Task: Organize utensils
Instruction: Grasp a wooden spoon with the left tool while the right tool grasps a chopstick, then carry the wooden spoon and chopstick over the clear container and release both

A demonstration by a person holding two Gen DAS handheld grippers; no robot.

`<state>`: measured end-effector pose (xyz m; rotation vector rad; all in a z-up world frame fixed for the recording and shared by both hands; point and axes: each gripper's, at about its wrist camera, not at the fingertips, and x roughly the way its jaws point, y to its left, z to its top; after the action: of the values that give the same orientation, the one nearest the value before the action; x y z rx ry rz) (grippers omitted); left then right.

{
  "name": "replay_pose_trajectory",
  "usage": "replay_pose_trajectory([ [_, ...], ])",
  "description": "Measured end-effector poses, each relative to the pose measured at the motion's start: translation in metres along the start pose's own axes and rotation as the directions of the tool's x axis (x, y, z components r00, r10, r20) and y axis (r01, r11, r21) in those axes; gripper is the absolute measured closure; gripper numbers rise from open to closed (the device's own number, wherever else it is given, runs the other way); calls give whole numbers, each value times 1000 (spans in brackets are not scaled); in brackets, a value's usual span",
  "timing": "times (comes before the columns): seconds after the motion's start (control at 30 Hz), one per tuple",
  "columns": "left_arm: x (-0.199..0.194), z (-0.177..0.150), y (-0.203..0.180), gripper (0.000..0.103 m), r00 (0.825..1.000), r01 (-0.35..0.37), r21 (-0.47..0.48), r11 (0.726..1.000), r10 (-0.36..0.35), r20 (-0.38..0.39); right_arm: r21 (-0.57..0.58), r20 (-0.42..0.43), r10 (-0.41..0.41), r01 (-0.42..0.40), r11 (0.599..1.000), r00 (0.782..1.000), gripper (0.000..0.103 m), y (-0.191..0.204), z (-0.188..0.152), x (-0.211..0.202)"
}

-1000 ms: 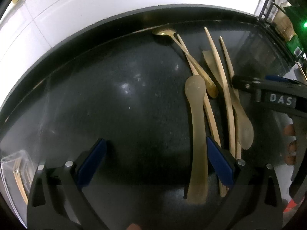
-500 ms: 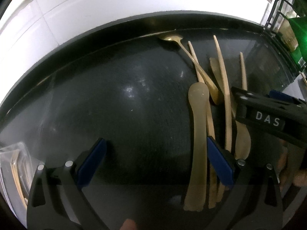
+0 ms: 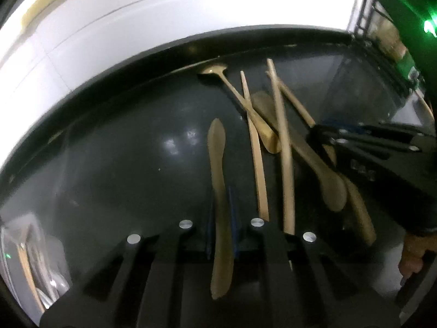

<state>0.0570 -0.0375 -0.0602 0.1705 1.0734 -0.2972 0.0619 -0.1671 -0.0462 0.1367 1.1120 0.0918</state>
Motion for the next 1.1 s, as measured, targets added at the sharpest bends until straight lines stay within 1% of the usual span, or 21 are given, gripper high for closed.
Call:
replay_pose_trajectory([
  [0.03, -1, 1, 7, 95, 999, 33, -48, 998, -34, -13, 15, -14, 29, -29, 999, 999, 96, -6, -1, -2],
  [0.07, -2, 2, 11, 95, 999, 47, -71, 996, -49, -22, 36, -25, 48, -47, 998, 999, 96, -13, -2, -5],
  [0.13, -12, 2, 16, 95, 999, 44, -87, 995, -45, 1, 61, -9, 58, -57, 997, 998, 96, -28, -5, -13],
  [0.27, -31, 7, 23, 95, 996, 83, -152, 985, -78, 39, 129, 28, 95, -98, 987, 995, 96, -56, -8, -32],
  [0.33, -41, 8, 25, 95, 994, 104, -179, 978, -95, 54, 149, 60, 130, -138, 979, 990, 96, -59, -8, -50],
  [0.47, -64, 6, 30, 95, 989, 139, -210, 968, -125, 78, 133, 103, 205, -218, 967, 973, 96, -53, -12, -82],
  [0.57, -80, 0, 39, 95, 988, 142, -237, 961, -125, 86, 122, 100, 272, -283, 951, 957, 96, -39, -16, -92],
  [0.67, -93, -10, 52, 94, 990, 130, -266, 955, -110, 88, 107, 66, 330, -335, 936, 942, 96, -20, -23, -94],
  [0.87, -120, -39, 83, 94, 994, 82, -330, 940, -52, 99, 42, 9, 394, -394, 918, 919, 96, 28, -29, -100],
  [1.1, -142, -71, 125, 94, 996, 17, -421, 907, 22, 88, -71, -49, 450, -452, 889, 892, 96, 94, -35, -107],
])
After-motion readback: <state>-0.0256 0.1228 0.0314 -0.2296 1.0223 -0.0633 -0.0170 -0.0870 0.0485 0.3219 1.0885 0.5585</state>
